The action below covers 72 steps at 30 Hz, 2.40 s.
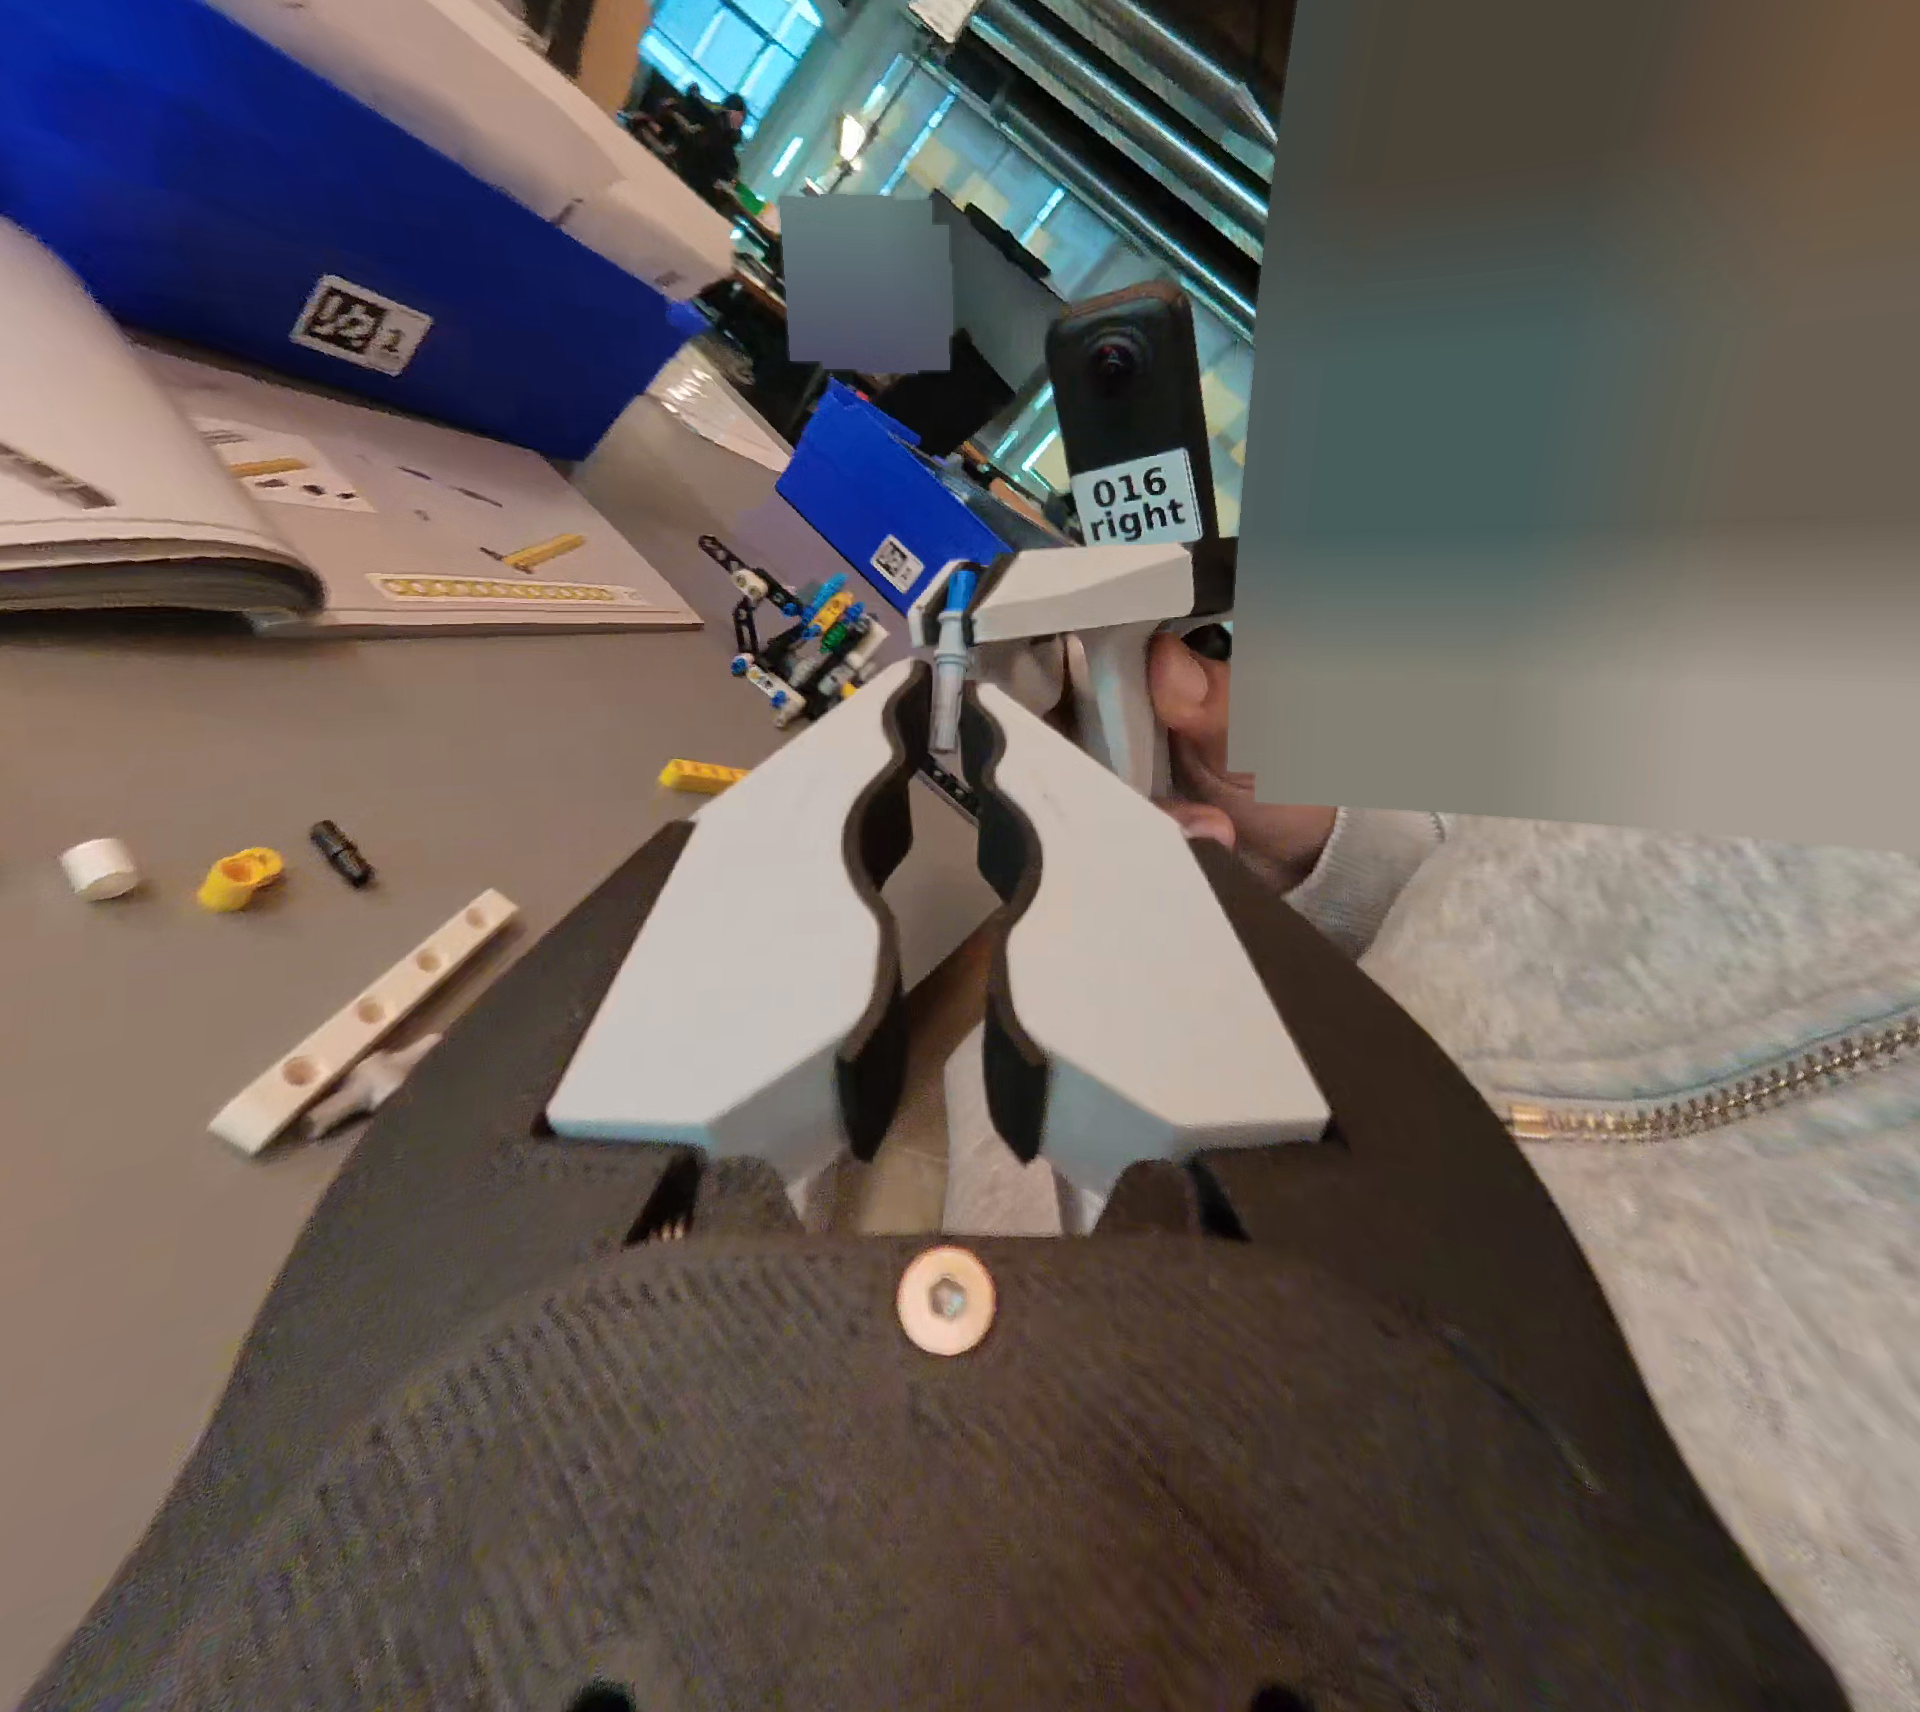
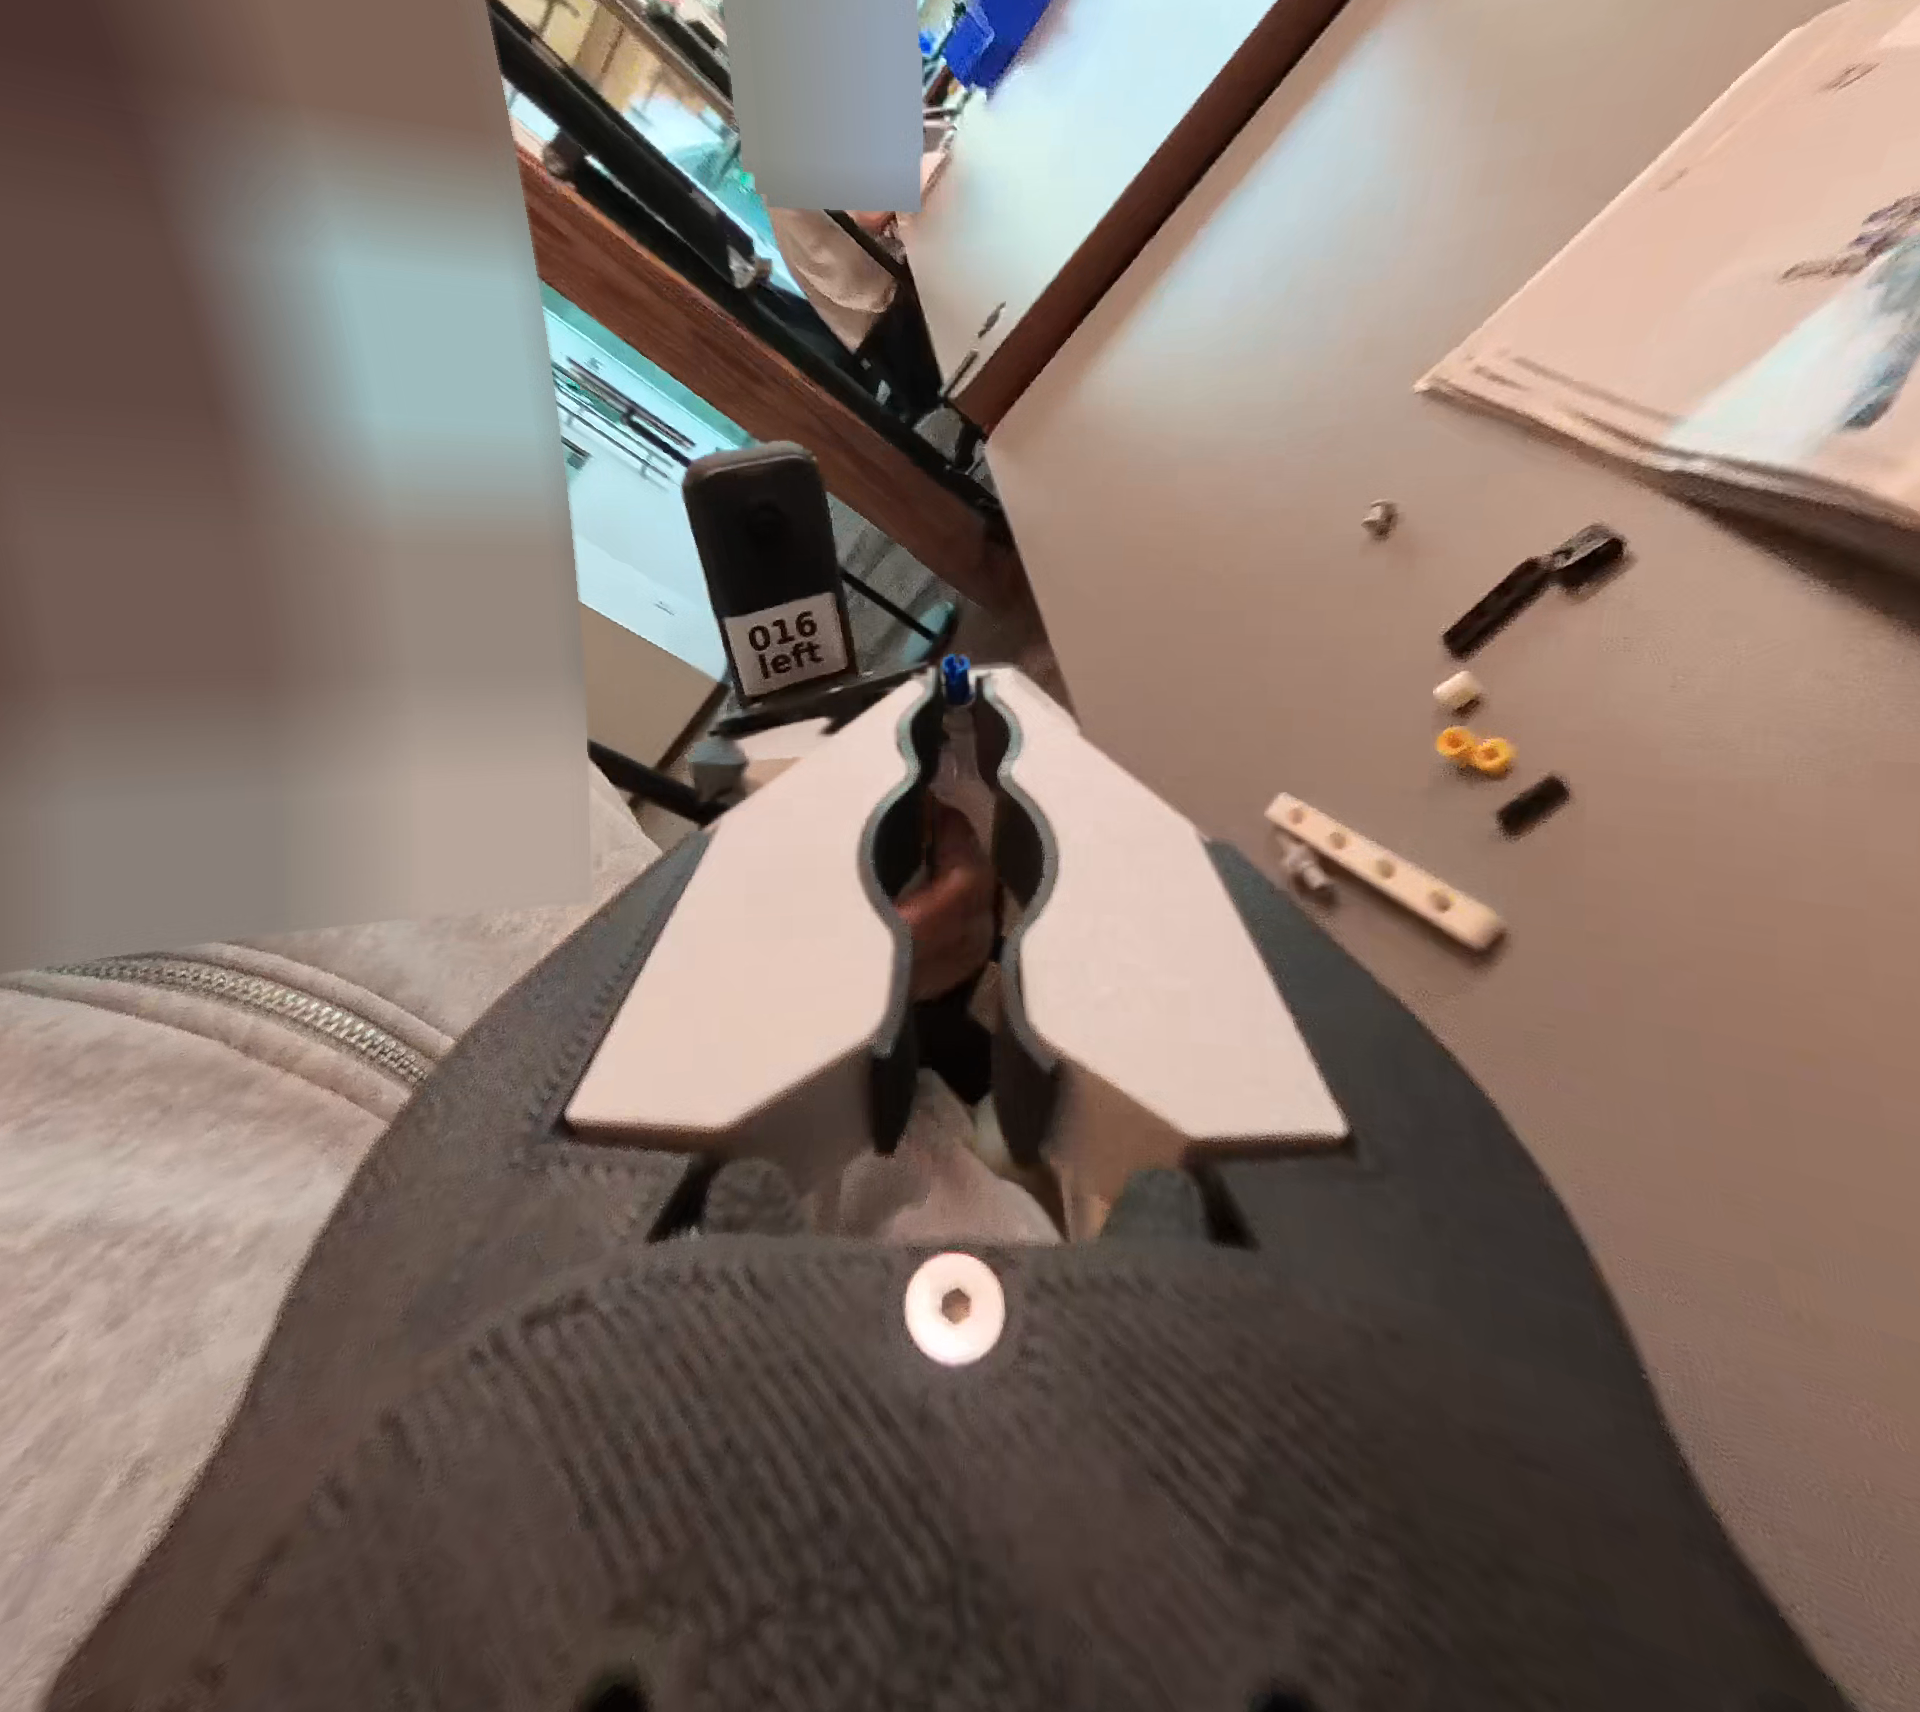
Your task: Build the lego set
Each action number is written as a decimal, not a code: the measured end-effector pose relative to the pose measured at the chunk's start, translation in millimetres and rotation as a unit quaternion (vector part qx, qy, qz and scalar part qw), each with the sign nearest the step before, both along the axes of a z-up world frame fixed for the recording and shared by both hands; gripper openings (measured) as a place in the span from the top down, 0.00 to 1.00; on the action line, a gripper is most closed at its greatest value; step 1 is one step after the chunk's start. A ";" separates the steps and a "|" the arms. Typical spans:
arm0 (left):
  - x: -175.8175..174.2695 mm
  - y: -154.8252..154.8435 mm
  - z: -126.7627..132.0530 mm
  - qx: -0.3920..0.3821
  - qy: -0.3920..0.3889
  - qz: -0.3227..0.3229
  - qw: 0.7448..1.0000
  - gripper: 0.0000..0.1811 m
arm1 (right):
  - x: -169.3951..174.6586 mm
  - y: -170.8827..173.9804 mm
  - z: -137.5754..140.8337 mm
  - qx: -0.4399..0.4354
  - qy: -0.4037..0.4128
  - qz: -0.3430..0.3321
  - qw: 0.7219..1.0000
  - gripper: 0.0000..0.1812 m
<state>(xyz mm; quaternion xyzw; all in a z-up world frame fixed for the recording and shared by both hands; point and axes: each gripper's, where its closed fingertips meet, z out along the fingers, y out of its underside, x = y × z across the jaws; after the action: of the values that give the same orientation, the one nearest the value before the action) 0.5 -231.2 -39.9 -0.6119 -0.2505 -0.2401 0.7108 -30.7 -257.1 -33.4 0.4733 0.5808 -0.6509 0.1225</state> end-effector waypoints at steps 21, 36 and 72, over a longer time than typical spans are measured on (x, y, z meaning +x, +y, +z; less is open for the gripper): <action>64.2 7.6 -0.5 0.047 -0.156 -0.284 0.945 1.00 | 86.6 35.9 4.4 0.320 0.366 0.123 0.865 0.63; 95.9 3.6 -7.7 0.021 -0.165 -0.384 0.908 1.00 | 105.8 20.6 -13.8 0.299 0.425 0.306 0.798 0.92; 77.2 2.3 1.1 0.073 -0.241 -0.365 0.896 1.00 | 103.3 21.6 -7.0 0.272 0.388 0.270 0.838 0.97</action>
<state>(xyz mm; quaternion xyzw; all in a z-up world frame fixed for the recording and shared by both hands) 77.7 -228.9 -38.8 -0.5300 -0.1548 -0.6403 0.5339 72.6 -235.5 -40.3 0.0202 0.8395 -0.5377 -0.0757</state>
